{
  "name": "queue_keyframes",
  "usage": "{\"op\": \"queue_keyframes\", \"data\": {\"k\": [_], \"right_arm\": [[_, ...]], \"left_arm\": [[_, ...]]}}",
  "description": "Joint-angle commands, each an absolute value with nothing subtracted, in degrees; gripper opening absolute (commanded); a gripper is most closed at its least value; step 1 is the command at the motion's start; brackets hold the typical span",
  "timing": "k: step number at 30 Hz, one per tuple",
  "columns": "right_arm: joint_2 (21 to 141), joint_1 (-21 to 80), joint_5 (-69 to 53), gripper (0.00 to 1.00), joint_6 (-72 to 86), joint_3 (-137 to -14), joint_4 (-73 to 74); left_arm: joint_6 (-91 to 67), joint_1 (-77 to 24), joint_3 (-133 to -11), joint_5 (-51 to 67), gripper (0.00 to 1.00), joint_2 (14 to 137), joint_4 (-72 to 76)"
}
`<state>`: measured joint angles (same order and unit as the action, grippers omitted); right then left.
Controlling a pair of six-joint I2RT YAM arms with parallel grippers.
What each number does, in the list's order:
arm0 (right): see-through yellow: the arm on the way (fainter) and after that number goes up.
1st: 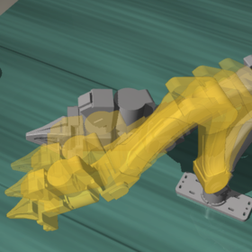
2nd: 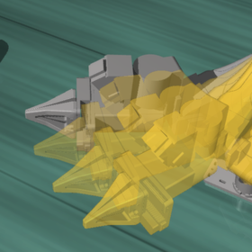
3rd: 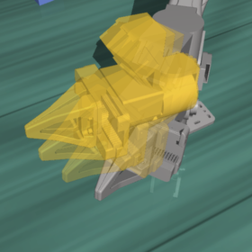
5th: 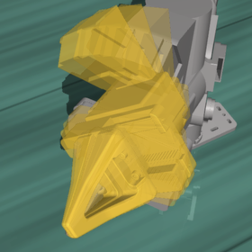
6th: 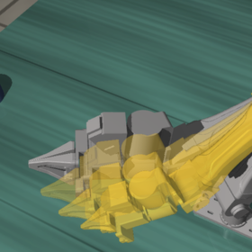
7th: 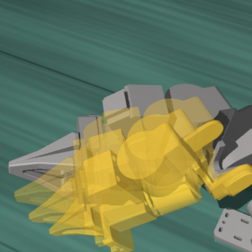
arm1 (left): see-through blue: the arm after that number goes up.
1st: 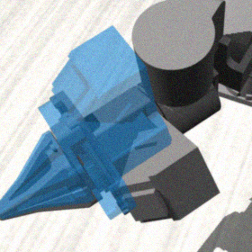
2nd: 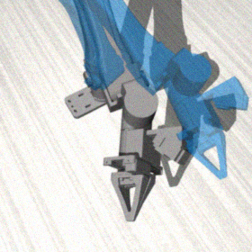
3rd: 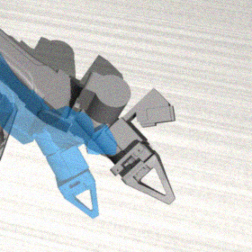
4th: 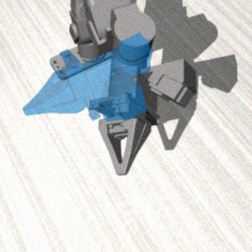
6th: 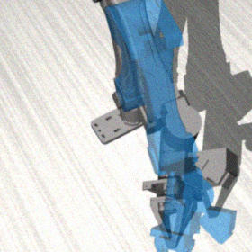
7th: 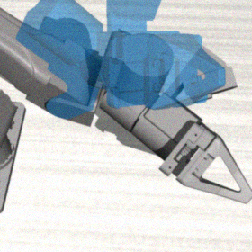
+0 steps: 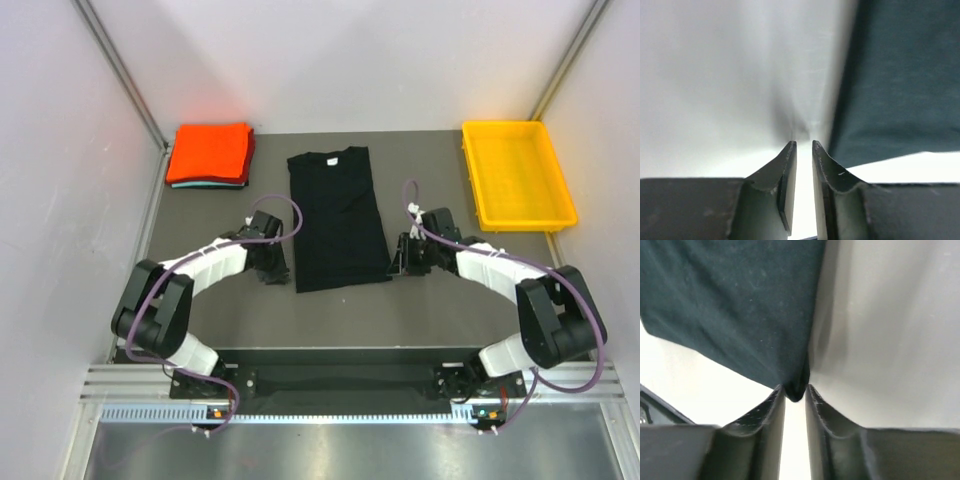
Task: Fold and stack the t-shirts
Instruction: Fold the tshirt
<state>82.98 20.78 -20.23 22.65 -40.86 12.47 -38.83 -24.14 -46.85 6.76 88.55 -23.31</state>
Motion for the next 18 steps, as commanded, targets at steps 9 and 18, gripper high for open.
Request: {"op": "queue_keyframes", "data": {"k": [9,18], "right_arm": [[78.4,20.9,-14.9,0.41,20.8,-46.0,19.6],[76.2,20.9,-14.6,0.34,21.5,-47.8,18.9]], "left_arm": [[-34.2,-23.7,-60.1,12.2,0.24,89.5,-23.7],[-32.6,-23.5,-71.3,14.6,0.22,102.6,-19.0]]}}
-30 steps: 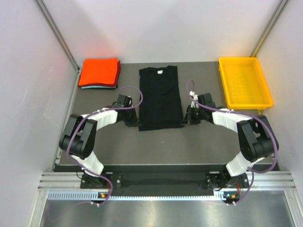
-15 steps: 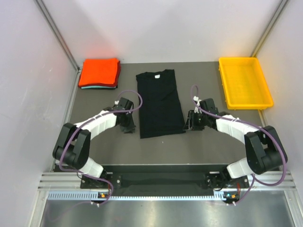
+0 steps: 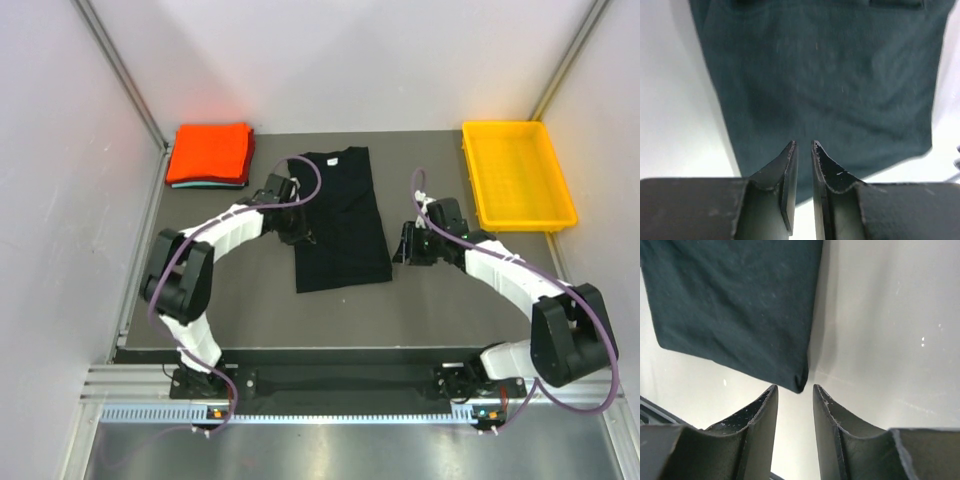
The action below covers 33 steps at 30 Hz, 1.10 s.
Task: Fold and stack the t-shirts
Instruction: Fold the tshirt
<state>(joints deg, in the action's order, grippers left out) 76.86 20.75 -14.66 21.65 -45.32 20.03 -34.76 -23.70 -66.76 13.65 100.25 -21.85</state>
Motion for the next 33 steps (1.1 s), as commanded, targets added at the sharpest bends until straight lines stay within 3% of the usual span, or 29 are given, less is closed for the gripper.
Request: {"op": "queue_keyframes", "data": {"k": [1,9,21,33], "right_arm": [[76.9,20.9,-15.2,0.35,21.6,-47.8,18.9],[76.6,21.0,-16.9,0.36,21.7,-46.1,18.1],[81.1,20.9,-20.0,0.48,20.7,-44.4,14.5],[86.2,21.0,-23.6,0.48,21.4,-44.7,10.7]], "left_arm": [[-32.4,-23.3,-72.4,12.8,0.21,104.7,-19.6],[-31.4,-20.9,-80.0,7.8,0.2,112.5,-22.6],[-30.0,-19.5,-81.1,6.2,0.19,116.9,-20.2],[-29.8,-18.5,-82.8,4.7,0.19,118.2,-23.2]]}}
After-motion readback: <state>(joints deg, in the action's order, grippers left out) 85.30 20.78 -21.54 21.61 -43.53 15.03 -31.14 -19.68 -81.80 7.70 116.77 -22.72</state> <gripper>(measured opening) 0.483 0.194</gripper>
